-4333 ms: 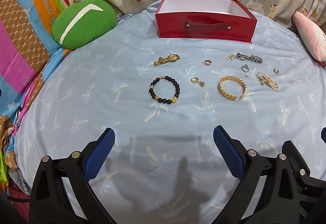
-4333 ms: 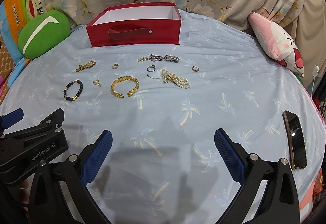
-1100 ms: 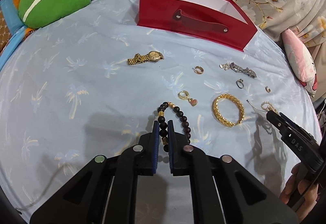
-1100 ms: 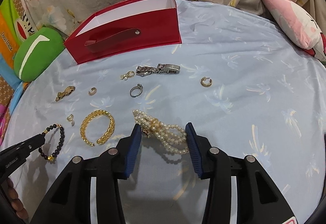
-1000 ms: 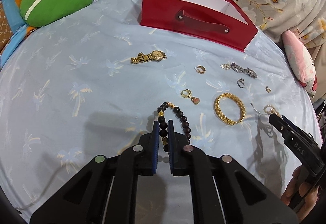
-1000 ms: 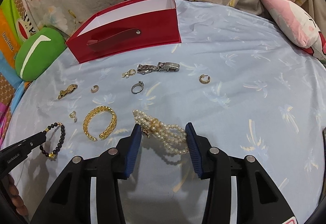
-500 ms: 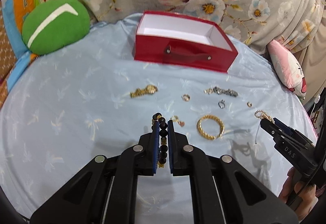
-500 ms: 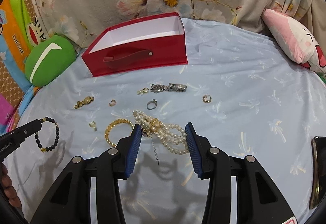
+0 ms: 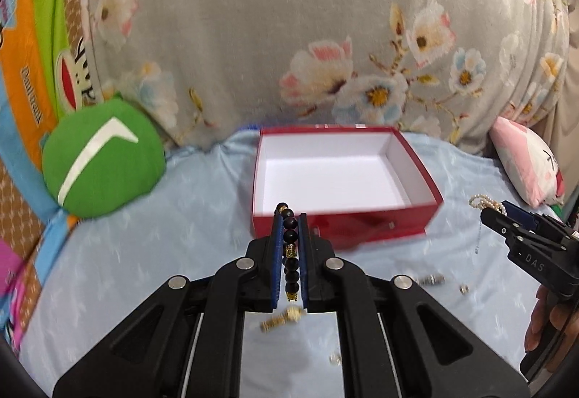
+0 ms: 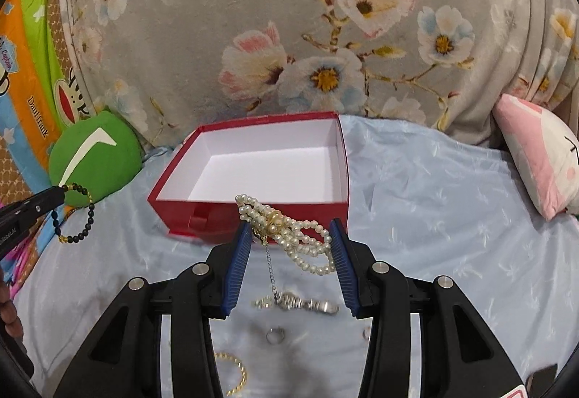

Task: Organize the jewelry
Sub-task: 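Carry both bracelets into the red box and open both tools to release them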

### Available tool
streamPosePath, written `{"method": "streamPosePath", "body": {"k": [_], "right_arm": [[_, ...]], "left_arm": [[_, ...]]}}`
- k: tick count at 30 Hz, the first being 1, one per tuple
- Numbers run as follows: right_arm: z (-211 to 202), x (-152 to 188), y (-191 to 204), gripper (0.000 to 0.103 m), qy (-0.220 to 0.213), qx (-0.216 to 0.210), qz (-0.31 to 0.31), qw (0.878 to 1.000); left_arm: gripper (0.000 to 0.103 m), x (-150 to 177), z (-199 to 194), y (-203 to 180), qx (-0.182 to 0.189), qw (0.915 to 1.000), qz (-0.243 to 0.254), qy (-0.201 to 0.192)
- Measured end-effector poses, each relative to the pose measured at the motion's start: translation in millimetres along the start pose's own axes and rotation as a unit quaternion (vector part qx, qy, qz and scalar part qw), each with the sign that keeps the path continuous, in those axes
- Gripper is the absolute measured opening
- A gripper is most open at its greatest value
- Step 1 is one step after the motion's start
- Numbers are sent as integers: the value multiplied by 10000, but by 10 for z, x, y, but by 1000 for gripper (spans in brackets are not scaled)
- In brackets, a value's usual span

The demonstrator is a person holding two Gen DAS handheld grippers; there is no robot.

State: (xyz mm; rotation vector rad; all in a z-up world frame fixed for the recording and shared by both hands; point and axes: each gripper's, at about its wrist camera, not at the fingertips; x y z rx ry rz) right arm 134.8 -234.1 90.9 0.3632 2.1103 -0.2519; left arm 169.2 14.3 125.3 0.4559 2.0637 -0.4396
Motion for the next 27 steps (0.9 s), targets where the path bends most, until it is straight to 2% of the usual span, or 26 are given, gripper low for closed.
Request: {"method": "streamPosePath", "body": {"k": [5, 10, 19, 20, 21, 24, 27], "right_arm": [[519, -439, 129, 43, 24, -111, 20, 9999], [1084, -764, 266, 43, 269, -286, 170, 9991], [2006, -922, 523, 43, 823, -157, 158, 9964], [2077, -922, 552, 30, 873, -118, 117, 9960], [2170, -926, 582, 21, 967, -102, 84, 9952], [2389, -928, 633, 21, 1167, -91, 91, 9931], [2471, -896, 677, 21, 1195, -29, 8, 9928]], "left_arm": [[7, -475, 445, 141, -65, 9999, -2, -83], [8, -791, 1044, 294, -216, 9997, 14, 101], [8, -933, 2004, 512, -475, 9978, 16, 452], [8, -940, 2095, 530, -498, 9975, 10, 493], [8, -943, 2166, 547, -500, 9974, -4, 520], [8, -944, 2393, 606, -412, 9968, -148, 666], [9, -902, 2562, 622, -476, 9957, -169, 773]]}}
Point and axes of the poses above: each gripper's, at about its wrist camera, not at the fingertips, and z roughly the way its jaws point, y to its left, x to its underside, and after that the axes turned 15 degrees about x, right-handed
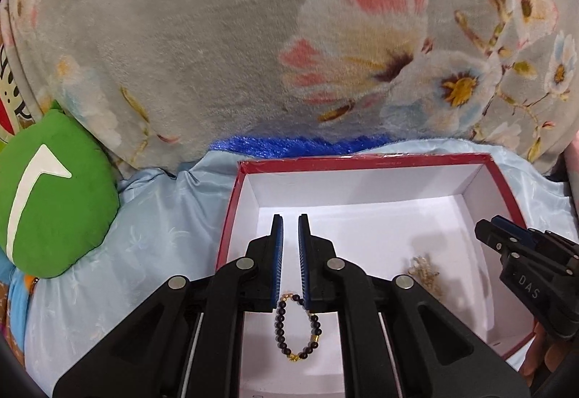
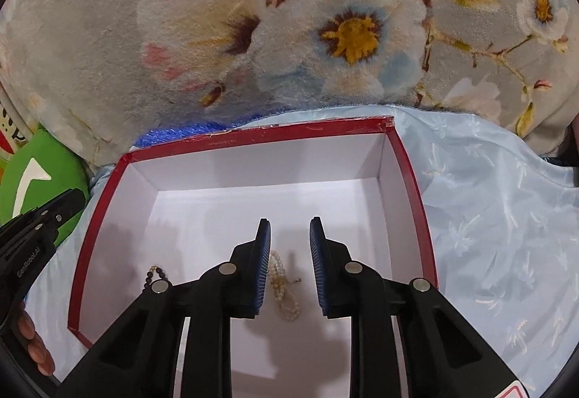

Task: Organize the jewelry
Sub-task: 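Carry both bracelets into the red box and open both tools to release them, then move both tools back over the remaining jewelry on the sheet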

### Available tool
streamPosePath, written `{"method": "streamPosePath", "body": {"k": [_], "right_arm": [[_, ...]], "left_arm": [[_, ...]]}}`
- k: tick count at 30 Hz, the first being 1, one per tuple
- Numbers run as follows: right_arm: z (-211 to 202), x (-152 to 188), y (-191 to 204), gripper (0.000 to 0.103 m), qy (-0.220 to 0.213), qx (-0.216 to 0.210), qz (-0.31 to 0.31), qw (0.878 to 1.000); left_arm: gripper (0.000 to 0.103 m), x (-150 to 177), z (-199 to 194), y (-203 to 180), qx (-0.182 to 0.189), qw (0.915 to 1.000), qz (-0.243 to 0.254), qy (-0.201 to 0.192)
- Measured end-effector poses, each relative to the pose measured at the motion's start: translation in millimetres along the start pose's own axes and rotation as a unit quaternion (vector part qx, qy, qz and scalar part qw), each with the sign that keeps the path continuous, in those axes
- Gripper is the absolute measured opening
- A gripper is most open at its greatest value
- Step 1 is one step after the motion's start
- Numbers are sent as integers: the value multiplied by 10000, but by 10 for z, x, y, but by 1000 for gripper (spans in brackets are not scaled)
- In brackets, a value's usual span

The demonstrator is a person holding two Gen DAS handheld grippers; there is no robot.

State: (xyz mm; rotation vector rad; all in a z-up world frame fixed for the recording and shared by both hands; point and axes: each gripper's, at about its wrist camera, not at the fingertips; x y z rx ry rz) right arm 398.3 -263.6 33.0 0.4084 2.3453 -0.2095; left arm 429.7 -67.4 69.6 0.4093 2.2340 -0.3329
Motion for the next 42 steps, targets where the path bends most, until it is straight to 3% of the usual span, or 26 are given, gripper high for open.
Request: {"method": "streamPosePath", "body": {"k": [9, 15, 18, 25, 31, 34, 38, 42], "right_arm": [[90, 120, -61, 21, 58, -3, 59, 10000], [-245, 305, -142, 22, -258, 33, -50, 9996], [-518, 478, -216, 25, -439, -62, -58, 9990], [-1387, 1255, -438, 39, -849, -331, -116, 9958], [-1922, 2141, -598, 46, -694, -508, -224, 9960], [-2051, 2605, -600, 51, -483, -394, -390, 9973], [-2022, 3099, -601, 51, -33, -346, -381, 9987], [-1919, 3253, -593, 51, 202, -321, -173, 9991]], "left_arm": [[10, 181, 168, 73, -106, 9997, 47, 208], [10, 324, -38, 165, -27, 9998, -146, 155], [25, 469, -309, 180, -97, 9998, -144, 29], [45, 1043, -1045, 130, 126, 9998, -97, -135], [49, 1814, -1472, 3, 329, 9991, -13, 270], [50, 2202, -1616, -83, 332, 9982, 44, 496], [56, 2593, -1746, -78, 492, 9959, -337, 673], [56, 2922, -1817, -8, 608, 9907, -961, 750]]}}
Point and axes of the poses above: each gripper's, at about its wrist camera, not at the fingertips, and z roughly the way its jaws point, y to its left, x to its underside, and after that the axes turned 15 degrees about x, right-handed
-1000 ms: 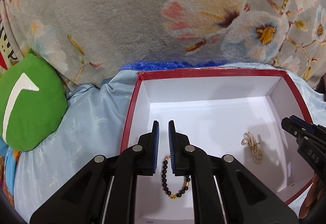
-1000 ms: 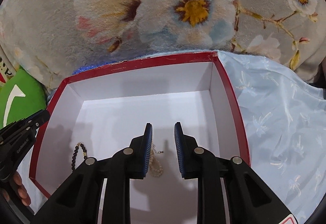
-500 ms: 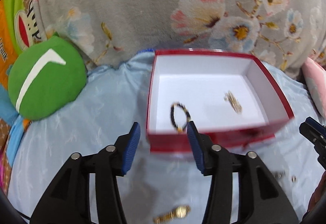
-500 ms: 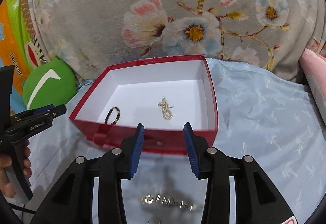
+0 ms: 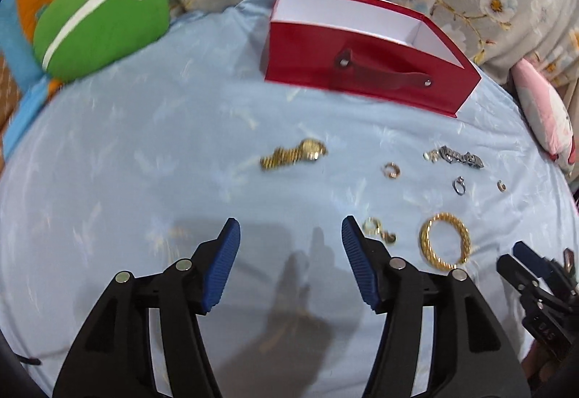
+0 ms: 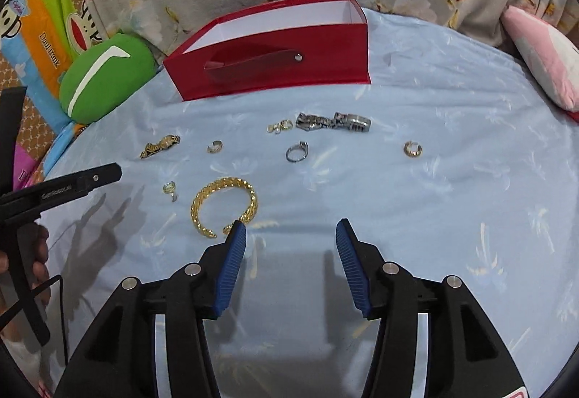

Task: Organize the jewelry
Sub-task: 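Move both tools back over the remaining jewelry on the sheet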

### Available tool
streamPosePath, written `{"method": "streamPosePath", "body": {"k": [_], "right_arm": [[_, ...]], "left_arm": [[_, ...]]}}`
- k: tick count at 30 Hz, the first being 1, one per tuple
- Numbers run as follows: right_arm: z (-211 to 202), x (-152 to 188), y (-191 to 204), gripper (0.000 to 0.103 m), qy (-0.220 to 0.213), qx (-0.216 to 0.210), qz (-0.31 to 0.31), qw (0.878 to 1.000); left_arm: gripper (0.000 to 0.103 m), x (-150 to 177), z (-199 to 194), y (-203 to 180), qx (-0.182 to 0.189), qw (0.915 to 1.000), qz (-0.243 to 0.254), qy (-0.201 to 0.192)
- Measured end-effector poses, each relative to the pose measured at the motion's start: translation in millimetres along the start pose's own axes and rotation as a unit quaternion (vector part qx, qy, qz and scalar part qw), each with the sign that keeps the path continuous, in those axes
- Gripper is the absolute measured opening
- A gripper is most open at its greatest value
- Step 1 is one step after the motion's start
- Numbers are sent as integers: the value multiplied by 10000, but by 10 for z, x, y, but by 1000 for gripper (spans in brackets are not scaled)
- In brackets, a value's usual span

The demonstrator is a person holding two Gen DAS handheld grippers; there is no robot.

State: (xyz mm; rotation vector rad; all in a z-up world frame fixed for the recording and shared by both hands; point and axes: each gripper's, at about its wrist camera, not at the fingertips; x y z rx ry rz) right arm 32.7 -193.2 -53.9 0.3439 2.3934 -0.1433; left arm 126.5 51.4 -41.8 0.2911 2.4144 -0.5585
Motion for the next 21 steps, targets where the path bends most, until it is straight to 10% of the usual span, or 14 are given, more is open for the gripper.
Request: {"method": "streamPosePath", "body": {"k": [21], "right_arm": [[380, -204, 356, 31, 269, 144, -132, 9994]], "left_arm": [[57, -127, 91, 256, -255, 9993, -201, -162]]}}
Point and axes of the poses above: each gripper's, at about its wrist camera, not at the fingertips, and z roughly the way its jaws point, y to its left, x to its underside, and after that the axes turned 15 degrees about x, right-handed
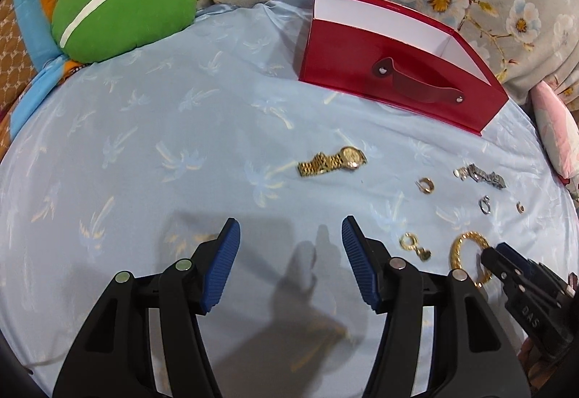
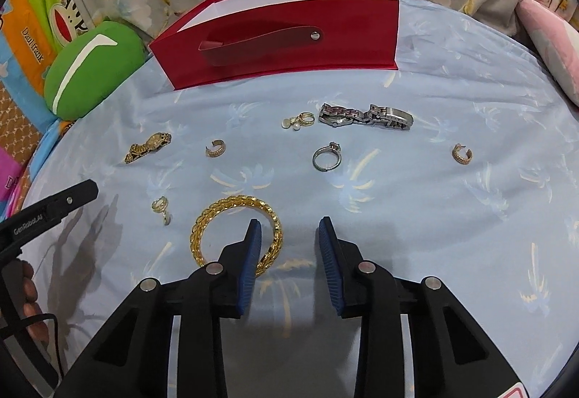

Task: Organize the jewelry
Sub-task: 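Move both tools back over the remaining jewelry on the sheet, then grasp the gold watch band with the left tool while the right tool grasps the gold twisted bangle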

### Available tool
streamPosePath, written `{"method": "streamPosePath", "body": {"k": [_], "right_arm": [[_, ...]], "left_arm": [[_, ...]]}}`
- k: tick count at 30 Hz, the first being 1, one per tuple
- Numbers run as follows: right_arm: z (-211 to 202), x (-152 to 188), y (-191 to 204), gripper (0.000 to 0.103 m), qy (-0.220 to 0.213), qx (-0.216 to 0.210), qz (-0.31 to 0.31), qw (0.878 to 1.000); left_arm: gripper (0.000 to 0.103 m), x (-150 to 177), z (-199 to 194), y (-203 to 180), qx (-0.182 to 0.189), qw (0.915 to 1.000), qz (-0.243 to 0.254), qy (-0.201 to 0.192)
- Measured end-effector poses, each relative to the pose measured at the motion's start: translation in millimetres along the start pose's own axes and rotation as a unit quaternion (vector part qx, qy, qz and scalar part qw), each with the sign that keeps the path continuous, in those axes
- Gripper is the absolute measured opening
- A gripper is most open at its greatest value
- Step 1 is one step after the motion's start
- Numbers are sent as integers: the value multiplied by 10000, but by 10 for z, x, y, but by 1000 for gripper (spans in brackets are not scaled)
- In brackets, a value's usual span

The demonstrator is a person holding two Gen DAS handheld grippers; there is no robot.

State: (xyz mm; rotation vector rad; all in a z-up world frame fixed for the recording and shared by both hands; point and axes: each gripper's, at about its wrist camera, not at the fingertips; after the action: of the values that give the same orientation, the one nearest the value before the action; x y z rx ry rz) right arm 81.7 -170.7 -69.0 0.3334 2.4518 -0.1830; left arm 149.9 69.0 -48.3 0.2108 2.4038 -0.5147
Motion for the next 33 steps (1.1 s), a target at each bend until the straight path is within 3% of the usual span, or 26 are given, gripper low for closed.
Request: {"method": "streamPosePath", "body": {"k": [9, 19, 23, 28, 33], "right_arm": [[14, -3, -5, 10, 34, 95, 33, 9999], [21, -4, -19, 10, 41, 98, 42, 9999], [22, -5, -21, 10, 44, 89, 48, 9999], [20, -6, -22, 10, 45, 90, 49, 9999], [20, -6, -27, 10, 49, 67, 64, 9999]], "left_arm": [[58, -264, 398, -9, 96, 9995, 242, 173], [57, -407, 661, -75, 393, 9972, 598, 210], [41, -429, 686, -125, 595, 9954, 710, 256], [13, -388, 675, -173, 717, 9936, 805, 327], [12, -307, 618, -225, 844, 9918, 889, 362]]}}
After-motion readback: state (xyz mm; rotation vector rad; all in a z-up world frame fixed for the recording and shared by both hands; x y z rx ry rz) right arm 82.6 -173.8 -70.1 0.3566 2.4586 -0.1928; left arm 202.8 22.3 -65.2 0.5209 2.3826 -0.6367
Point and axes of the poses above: each gripper's, at about its wrist camera, not at the fingertips, and z roughly the way its jaws point, y to its left, x to its underside, and after that the axes turned 15 degrees about x, right-handed
